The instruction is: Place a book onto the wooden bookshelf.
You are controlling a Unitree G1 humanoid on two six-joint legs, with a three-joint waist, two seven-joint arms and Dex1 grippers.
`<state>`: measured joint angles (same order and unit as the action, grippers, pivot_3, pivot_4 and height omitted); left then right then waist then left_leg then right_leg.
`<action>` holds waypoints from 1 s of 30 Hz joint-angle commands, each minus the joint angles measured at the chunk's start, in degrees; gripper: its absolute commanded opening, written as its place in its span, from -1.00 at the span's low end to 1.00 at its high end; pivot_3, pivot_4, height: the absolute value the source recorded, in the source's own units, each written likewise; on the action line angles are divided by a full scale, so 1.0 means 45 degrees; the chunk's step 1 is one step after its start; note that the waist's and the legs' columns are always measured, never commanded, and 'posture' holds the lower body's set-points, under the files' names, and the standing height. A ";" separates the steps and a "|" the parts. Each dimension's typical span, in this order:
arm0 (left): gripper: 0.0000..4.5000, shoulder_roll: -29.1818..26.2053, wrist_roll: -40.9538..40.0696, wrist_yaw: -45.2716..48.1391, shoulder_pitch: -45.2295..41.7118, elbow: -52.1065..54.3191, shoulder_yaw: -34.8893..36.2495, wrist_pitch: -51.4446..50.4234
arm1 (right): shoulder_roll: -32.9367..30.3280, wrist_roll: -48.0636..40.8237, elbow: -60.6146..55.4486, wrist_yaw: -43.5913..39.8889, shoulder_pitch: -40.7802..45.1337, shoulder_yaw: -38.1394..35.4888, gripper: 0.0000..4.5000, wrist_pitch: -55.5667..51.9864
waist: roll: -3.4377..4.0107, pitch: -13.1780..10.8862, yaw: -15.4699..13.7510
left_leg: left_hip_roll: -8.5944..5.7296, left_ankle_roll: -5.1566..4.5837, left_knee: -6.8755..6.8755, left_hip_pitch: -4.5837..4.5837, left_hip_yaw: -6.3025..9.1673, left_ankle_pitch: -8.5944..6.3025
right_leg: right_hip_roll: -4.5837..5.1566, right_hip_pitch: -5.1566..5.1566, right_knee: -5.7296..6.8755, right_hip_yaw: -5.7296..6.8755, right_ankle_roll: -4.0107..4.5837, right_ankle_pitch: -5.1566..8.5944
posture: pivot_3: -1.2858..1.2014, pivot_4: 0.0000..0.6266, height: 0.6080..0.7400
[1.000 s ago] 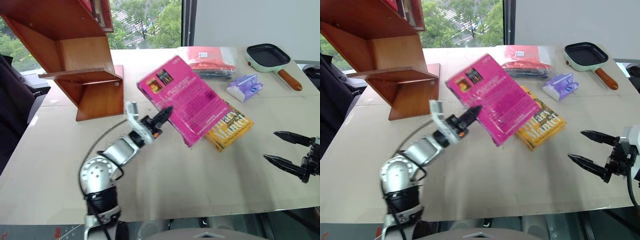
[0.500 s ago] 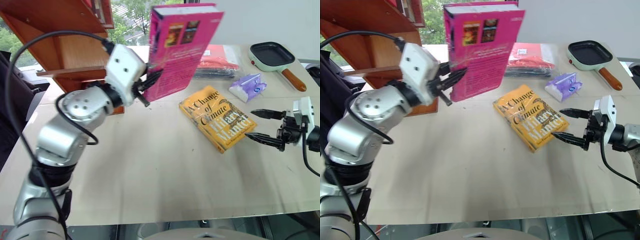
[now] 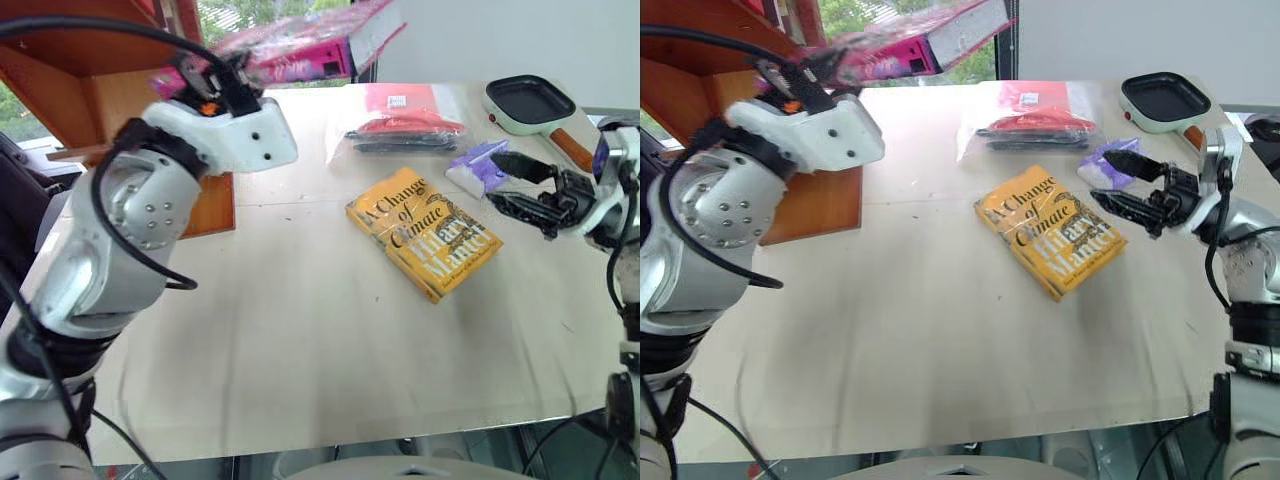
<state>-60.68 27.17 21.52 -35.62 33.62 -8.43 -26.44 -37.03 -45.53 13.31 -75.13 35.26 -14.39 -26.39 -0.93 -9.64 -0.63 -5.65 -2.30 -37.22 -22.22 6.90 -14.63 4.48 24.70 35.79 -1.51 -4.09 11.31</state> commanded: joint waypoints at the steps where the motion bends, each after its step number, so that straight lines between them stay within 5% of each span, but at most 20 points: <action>1: -0.75 -0.0581 0.1406 0.0630 0.0495 0.0763 0.1291 -0.0357 | 0.0301 -0.0601 0.0585 -0.0376 0.0814 -0.0308 1.00 -0.0454 | 0.0003 -0.0002 -0.0002 | 0.0000 0.0000 0.0000 0.0000 0.0000 0.0000 | -0.0007 0.0000 0.0001 0.0001 0.0000 0.0000 | 0.03 -0.52 1.00; 14: -0.75 -0.0687 0.3899 0.3546 0.3441 0.1276 0.3411 -0.1981 | 0.1583 -0.0226 0.2218 -0.1284 0.2484 0.0070 1.00 -0.0499 | 0.0025 -0.0017 0.0459 | 0.0006 0.0001 0.0007 0.0012 -0.0017 -0.0001 | -0.0001 0.0019 0.0028 -0.0030 0.0003 -0.0002 | 0.03 -0.52 1.00; 30: -0.75 -0.0308 0.4901 0.5480 0.3754 0.0698 0.3780 -0.2699 | 0.1948 0.0034 0.2001 -0.1390 0.2558 0.0116 1.00 -0.0383 | 0.0027 -0.0018 0.0338 | 0.0002 0.0002 0.0003 -0.0002 0.0002 -0.0002 | -0.0002 0.0022 0.0031 -0.0006 0.0004 -0.0003 | 0.03 -0.52 1.00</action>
<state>-60.71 48.11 46.27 -18.12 36.29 5.02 -39.00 -28.49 -45.19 24.49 -80.94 45.30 -13.43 -29.00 -0.81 -9.72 0.89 -5.63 -2.28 -37.20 -22.23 6.91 -14.64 4.48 24.80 35.94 -1.53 -4.08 11.30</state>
